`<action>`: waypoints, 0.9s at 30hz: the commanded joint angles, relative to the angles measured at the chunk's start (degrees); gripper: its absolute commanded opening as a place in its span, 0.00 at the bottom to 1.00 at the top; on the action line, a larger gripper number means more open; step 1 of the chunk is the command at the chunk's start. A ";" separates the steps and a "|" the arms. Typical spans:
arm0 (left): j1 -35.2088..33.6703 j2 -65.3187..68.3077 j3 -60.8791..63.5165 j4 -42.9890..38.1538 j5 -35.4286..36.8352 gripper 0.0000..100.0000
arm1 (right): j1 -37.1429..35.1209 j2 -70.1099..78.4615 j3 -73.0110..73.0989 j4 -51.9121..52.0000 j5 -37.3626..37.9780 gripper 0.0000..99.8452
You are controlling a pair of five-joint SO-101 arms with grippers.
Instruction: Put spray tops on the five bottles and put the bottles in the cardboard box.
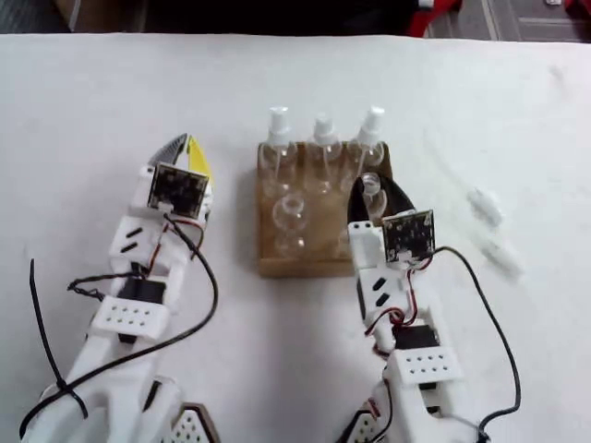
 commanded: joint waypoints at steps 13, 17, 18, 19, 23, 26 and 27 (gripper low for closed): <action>0.48 -0.22 -0.79 -1.58 -0.79 0.02 | 0.92 2.33 -1.14 -2.33 -0.53 0.02; 0.48 -0.22 -0.79 -1.58 -0.79 0.02 | 0.84 2.33 0.18 -2.33 -0.18 0.02; 0.48 -0.22 -0.79 -1.58 -0.79 0.02 | 0.84 2.33 0.26 -2.33 -0.18 0.02; 0.48 -0.22 -0.79 -1.58 -0.79 0.02 | 0.84 2.33 0.26 -2.33 -0.18 0.02; 0.48 -0.22 -0.79 -1.58 -0.79 0.02 | 0.84 2.33 0.26 -2.07 -0.18 0.02; 0.48 -0.22 -0.79 -1.58 -0.79 0.02 | 0.84 2.33 0.26 -2.07 -0.09 0.02; 0.48 -0.22 -0.79 -1.58 -0.79 0.02 | 0.92 2.33 0.26 -2.07 -0.09 0.02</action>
